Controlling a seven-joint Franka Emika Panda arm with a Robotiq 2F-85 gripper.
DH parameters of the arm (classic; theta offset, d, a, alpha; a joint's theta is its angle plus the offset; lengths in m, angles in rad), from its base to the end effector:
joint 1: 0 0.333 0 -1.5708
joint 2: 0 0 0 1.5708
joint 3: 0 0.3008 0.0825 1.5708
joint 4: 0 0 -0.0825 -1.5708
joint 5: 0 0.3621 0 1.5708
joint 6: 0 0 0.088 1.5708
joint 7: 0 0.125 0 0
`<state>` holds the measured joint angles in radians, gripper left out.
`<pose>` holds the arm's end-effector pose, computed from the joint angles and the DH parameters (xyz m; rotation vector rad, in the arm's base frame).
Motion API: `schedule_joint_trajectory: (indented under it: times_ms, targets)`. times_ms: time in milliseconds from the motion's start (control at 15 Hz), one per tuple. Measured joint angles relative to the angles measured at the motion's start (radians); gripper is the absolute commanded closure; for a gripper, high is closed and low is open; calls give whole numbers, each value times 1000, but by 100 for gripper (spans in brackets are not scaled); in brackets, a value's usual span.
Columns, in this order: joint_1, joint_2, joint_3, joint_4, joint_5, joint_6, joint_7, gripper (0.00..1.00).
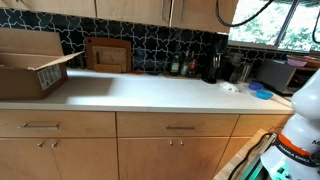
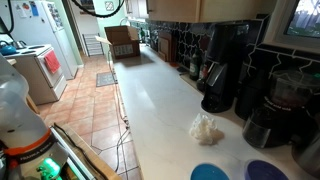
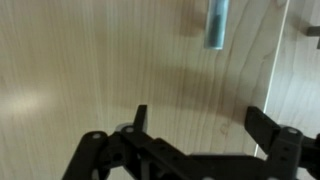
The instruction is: Close the top right cupboard door
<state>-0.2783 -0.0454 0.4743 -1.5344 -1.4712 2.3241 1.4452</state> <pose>0.5678 0.0900 0.7559 1.8729 -0.5807 1.8547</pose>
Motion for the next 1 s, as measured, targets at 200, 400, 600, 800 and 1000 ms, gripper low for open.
schedule_joint_trajectory:
  times_ms: [200,400,600,800,1000]
  targets:
    - [137,65,-134,68,-2,0,-3,0]
    - [217,93,-219,110,60,0,-61,0]
    - [239,79,-237,121,233,0,-214,0]
    - [239,26,-231,100,460,-23,-434,0]
    - [241,-57,-231,45,663,-69,-646,0]
